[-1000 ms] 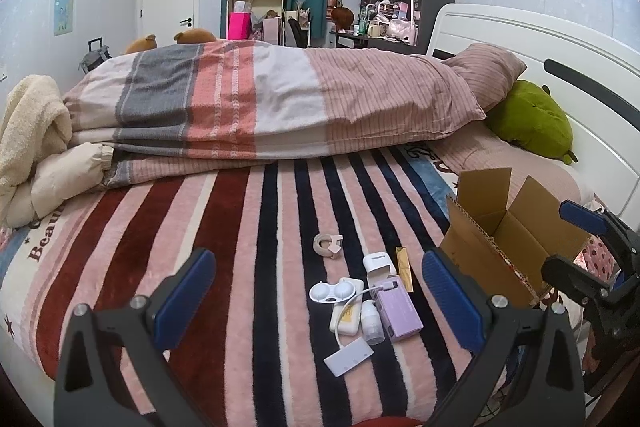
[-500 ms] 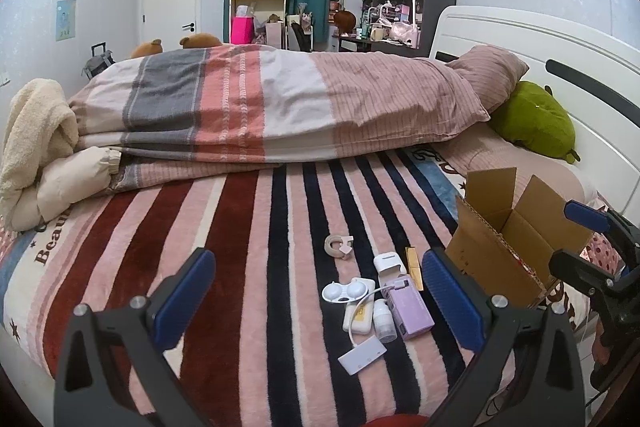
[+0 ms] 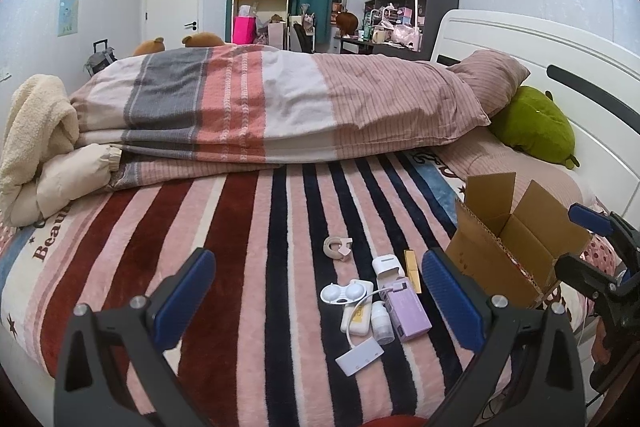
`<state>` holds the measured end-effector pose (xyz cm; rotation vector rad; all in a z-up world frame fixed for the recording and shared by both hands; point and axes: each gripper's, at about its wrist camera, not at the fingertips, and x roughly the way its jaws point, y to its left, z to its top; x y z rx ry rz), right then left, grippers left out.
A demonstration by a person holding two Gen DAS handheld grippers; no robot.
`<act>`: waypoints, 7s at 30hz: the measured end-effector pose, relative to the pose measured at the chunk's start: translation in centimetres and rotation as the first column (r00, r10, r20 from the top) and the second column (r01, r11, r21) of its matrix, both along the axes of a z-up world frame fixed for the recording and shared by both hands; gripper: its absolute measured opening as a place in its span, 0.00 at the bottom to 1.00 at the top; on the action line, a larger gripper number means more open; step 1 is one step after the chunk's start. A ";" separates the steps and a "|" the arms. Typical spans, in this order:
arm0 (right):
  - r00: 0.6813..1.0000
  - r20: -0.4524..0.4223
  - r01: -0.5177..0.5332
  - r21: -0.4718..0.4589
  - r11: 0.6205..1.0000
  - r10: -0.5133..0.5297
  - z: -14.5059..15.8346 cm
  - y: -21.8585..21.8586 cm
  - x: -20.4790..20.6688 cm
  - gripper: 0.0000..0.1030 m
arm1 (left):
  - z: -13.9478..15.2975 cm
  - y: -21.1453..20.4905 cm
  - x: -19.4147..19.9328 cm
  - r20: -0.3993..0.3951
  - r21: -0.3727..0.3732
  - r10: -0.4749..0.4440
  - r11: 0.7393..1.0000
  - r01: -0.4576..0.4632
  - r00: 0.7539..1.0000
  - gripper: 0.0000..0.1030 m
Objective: Organize rigid objects
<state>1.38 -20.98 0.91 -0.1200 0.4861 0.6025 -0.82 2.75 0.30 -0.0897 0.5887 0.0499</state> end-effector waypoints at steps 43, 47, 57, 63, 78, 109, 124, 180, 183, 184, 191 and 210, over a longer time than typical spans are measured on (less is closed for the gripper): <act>0.911 -0.401 -0.197 -0.222 0.955 0.094 -18.0 13.8 3.2 0.64 | -10.8 10.0 0.3 -0.085 0.032 0.090 0.996 -0.087 0.992 1.00; 0.922 -0.375 -0.201 -0.245 0.949 0.098 -17.9 14.5 3.3 0.49 | -11.0 9.7 0.5 -0.116 0.030 0.037 0.999 -0.033 0.993 1.00; 0.935 -0.229 -0.308 -0.139 0.941 0.272 -11.8 15.3 1.0 0.49 | -6.9 6.1 1.8 -0.104 -0.192 -0.377 0.915 0.354 0.920 0.97; 0.939 -0.065 -0.344 -0.113 0.932 0.338 -5.3 14.9 -0.2 0.49 | -3.1 2.9 3.4 -0.062 -0.281 -0.488 0.846 0.454 0.871 0.46; 0.994 -0.015 -0.105 -0.025 0.994 0.105 -0.7 -0.9 3.2 0.49 | 1.3 -15.7 10.9 -0.101 -0.276 -0.725 0.678 0.681 0.681 0.24; 0.982 -0.149 -0.132 -0.081 0.988 0.119 0.3 0.2 4.5 0.77 | 3.1 -7.1 8.5 -0.057 -0.124 -0.491 0.867 0.482 0.869 0.86; 0.879 -0.361 -0.364 -0.085 0.928 0.312 -8.8 13.9 4.1 0.77 | -5.7 7.5 3.4 -0.088 -0.142 -0.175 0.977 0.161 0.981 0.88; 0.962 0.099 -0.245 -0.083 0.966 0.253 0.4 2.9 2.7 0.27 | 1.6 -9.7 10.3 0.003 -0.371 -0.633 0.718 0.588 0.774 0.44; 0.975 0.075 -0.207 -0.063 0.976 0.211 -0.1 0.1 4.1 0.27 | 1.1 -12.7 12.2 -0.027 -0.373 -0.658 0.705 0.603 0.753 0.44; 0.978 0.063 -0.194 -0.059 0.979 0.198 -0.3 -0.7 4.6 0.27 | 0.9 -13.5 12.7 -0.036 -0.373 -0.663 0.703 0.606 0.747 0.44; 0.991 -0.029 -0.134 -0.071 0.988 0.132 -1.6 -4.6 7.1 0.27 | -0.7 -17.2 15.6 -0.098 -0.377 -0.688 0.694 0.613 0.719 0.44; 0.977 -0.178 -0.152 -0.182 0.971 0.119 -1.4 -1.3 6.5 0.87 | 1.6 -9.3 11.2 -0.075 -0.236 -0.513 0.842 0.485 0.855 0.84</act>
